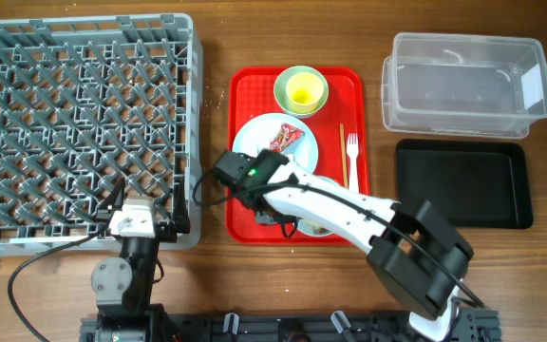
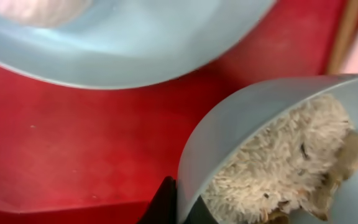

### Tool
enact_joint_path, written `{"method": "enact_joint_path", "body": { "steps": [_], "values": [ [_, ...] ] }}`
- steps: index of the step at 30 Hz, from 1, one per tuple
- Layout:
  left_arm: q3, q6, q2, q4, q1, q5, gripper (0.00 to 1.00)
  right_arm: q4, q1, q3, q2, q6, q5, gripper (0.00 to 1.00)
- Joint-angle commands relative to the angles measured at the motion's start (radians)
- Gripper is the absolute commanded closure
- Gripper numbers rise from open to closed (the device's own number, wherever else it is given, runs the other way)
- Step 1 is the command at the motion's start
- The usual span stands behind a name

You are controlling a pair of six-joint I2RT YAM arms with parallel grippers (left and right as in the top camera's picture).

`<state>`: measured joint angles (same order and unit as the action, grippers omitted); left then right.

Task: Sort waste into correct bins and load items into the dishwasher rack
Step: 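Grasp the rice bowl rim with the right gripper and lift it, then tilt the bowl over the black tray to dump the rice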

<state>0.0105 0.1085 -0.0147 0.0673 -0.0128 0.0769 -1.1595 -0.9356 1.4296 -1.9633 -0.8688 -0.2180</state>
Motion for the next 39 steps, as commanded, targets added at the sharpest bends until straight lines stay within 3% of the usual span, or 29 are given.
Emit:
{"method": "enact_joint_path", "body": {
  "steps": [1, 6, 12, 16, 23, 32, 39],
  "values": [
    [-0.005, 0.015, 0.005, 0.004, 0.005, 0.012, 0.00, -0.072, 0.051, 0.097, 0.026, 0.002, -0.084, 0.96],
    [-0.005, 0.015, 0.005, 0.004, 0.005, 0.012, 0.00, -0.227, 0.202, 0.200, 0.053, 0.002, -0.122, 0.96],
    [-0.005, 0.015, 0.005, 0.004, 0.005, 0.012, 0.00, -0.320, 0.526, 0.220, 0.203, 0.021, -0.100, 0.96],
    [-0.005, 0.015, 0.005, 0.004, 0.005, 0.012, 0.00, -0.296, 0.789, 0.219, 0.308, 0.299, 0.102, 0.96],
    [-0.005, 0.015, 0.005, 0.004, 0.005, 0.012, 0.00, -0.257, 1.166, 0.166, 0.330, 0.613, 0.475, 0.96],
    [-0.005, 0.015, 0.005, 0.004, 0.005, 0.012, 0.00, -0.096, 1.442, -0.074, 0.327, 0.818, 0.870, 0.96],
    [-0.005, 0.015, 0.005, 0.004, 0.005, 0.012, 0.00, 0.070, 1.580, -0.216, 0.319, 0.862, 1.128, 0.96]
  ]
}}
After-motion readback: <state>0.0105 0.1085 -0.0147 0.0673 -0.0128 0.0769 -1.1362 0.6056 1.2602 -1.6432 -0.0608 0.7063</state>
